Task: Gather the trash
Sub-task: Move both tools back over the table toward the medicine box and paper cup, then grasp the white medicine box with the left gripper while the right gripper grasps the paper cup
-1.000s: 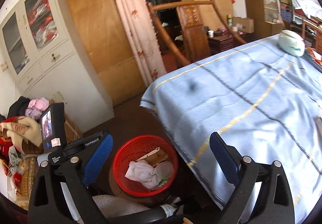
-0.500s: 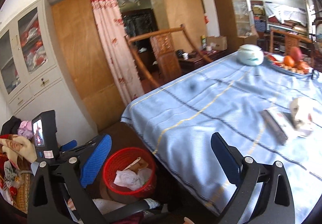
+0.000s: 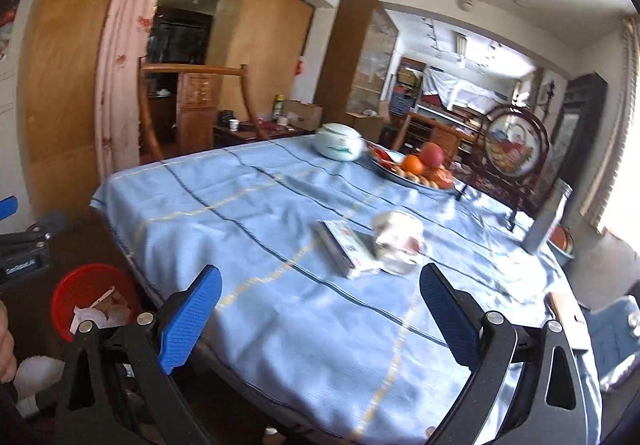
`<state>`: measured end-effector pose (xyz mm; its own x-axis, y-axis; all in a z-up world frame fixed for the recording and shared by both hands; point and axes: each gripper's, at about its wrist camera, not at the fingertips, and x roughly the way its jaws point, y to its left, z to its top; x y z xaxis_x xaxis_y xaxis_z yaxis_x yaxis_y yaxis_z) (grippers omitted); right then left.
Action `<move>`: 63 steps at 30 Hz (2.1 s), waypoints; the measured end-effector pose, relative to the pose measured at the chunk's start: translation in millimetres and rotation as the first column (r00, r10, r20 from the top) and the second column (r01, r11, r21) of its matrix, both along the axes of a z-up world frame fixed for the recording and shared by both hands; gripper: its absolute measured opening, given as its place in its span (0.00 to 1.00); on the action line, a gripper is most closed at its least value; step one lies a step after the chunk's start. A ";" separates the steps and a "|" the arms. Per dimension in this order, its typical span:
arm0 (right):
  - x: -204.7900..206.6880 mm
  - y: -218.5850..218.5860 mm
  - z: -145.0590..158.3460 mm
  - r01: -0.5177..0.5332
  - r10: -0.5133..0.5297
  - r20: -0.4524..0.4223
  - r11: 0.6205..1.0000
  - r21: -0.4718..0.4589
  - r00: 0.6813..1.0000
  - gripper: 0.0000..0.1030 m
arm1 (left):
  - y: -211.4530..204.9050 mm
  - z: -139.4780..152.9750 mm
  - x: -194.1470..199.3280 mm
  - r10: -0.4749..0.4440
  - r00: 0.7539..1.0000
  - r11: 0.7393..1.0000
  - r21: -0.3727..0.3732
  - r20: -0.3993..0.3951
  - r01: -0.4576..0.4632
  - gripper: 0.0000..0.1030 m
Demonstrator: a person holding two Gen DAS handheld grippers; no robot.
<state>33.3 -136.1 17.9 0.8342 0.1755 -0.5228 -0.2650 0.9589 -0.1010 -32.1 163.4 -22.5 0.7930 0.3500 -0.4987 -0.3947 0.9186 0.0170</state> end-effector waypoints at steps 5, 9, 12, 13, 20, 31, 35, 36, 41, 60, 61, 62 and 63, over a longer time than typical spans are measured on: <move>9.2 -37.3 -7.3 0.143 -0.141 0.041 0.989 -0.047 0.989 0.95 | -23.0 -2.9 5.7 -0.058 0.998 0.997 0.044 -0.010 0.058 0.93; 18.6 -56.4 -14.4 0.219 -0.213 0.067 0.971 -0.092 0.975 0.95 | -40.9 -6.8 16.4 -0.098 0.994 0.993 0.069 -0.038 0.101 0.93; 21.7 -71.3 -18.7 0.214 -0.209 0.067 0.972 -0.092 0.976 0.95 | -54.8 -12.4 27.0 -0.131 0.989 0.987 0.081 -0.064 0.136 0.93; 22.6 -73.3 -20.3 0.209 -0.204 0.061 0.974 -0.089 0.977 0.95 | -60.3 -12.7 29.5 -0.139 0.988 0.986 0.087 -0.069 0.145 0.93; 39.2 -84.6 -35.8 0.169 -0.171 -0.016 0.982 -0.081 0.985 0.95 | -96.7 -10.7 59.8 -0.230 0.970 0.957 0.163 -0.077 0.240 0.93; 95.5 -134.7 -53.4 0.237 -0.228 -0.129 0.970 0.060 0.965 0.95 | -130.0 -8.0 131.7 -0.397 0.907 0.907 0.092 -0.138 0.411 0.93; 110.8 -146.1 -62.7 0.247 -0.229 -0.162 0.963 0.104 0.960 0.95 | -146.7 -3.8 157.9 -0.460 0.871 0.877 0.068 -0.171 0.476 0.93; 113.8 -147.6 -65.0 0.245 -0.223 -0.171 0.962 0.119 0.960 0.95 | -154.0 -2.5 167.2 -0.480 0.857 0.864 0.065 -0.187 0.499 0.93; 125.6 -155.1 -75.4 0.234 -0.193 -0.226 0.958 0.168 0.955 0.95 | -180.6 0.0 204.9 -0.549 0.790 0.819 0.015 -0.272 0.574 0.93; 132.6 -156.5 -85.6 0.234 -0.172 -0.307 0.955 0.180 0.936 0.95 | -221.6 -30.7 317.5 -0.584 0.687 0.810 -0.256 -0.432 0.528 0.94; 132.7 -156.2 -85.6 0.232 -0.170 -0.306 0.956 0.180 0.937 0.95 | -220.8 -33.3 319.2 -0.585 0.682 0.809 -0.267 -0.438 0.523 0.94; 132.7 -155.9 -85.5 0.230 -0.169 -0.305 0.956 0.179 0.937 0.95 | -220.0 -35.5 320.8 -0.587 0.678 0.808 -0.279 -0.442 0.518 0.94; 132.5 -155.7 -85.6 0.230 -0.168 -0.305 0.957 0.180 0.937 0.95 | -219.2 -38.1 322.7 -0.587 0.674 0.809 -0.290 -0.449 0.512 0.94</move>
<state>165.9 -291.8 -67.7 0.6852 0.1527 -0.7121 -0.0547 0.9858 0.1588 290.6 -55.7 -60.6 0.4478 -0.1654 -0.8787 0.2132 0.9742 -0.0747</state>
